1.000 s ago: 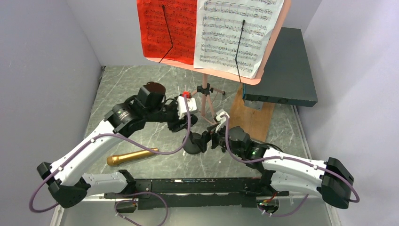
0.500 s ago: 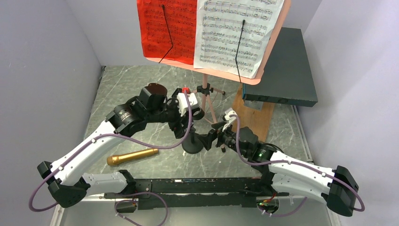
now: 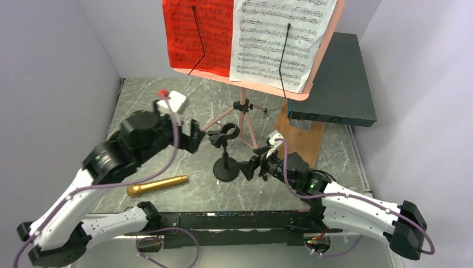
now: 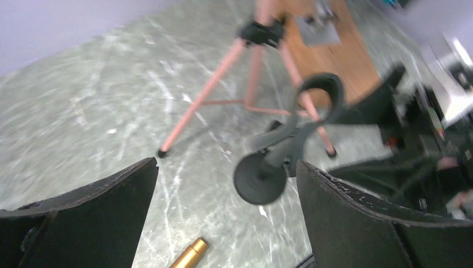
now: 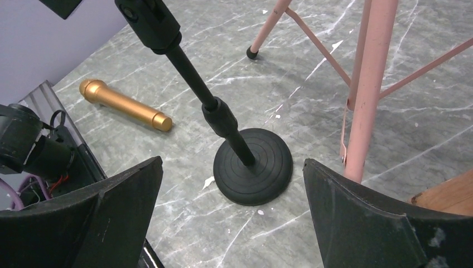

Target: Set up the instrument practice props

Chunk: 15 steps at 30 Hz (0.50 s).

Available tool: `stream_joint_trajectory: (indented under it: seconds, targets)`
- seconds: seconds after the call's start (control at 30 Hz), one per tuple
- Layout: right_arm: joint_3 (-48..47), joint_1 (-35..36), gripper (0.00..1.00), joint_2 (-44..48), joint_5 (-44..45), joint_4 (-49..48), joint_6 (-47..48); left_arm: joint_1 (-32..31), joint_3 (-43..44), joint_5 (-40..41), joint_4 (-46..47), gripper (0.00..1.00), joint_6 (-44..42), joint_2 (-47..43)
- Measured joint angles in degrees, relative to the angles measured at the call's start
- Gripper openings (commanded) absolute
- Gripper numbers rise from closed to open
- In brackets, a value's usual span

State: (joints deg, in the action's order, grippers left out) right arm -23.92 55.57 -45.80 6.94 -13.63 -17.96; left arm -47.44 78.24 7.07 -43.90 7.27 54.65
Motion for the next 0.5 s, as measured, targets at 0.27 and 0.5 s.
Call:
stream_joint_trajectory:
  seconds: [0.27, 0.5]
  targets:
    - [0.02, 0.0, 0.99, -0.17, -0.13, 0.2, 0.0, 1.53, -3.41, 31.15, -5.05, 0.99, 18.56, -8.85]
    - [0.02, 0.0, 0.99, -0.44, -1.49, 0.24, -0.24, 32.98, -16.39, 16.87, -6.62, 0.98, 28.63, -0.22]
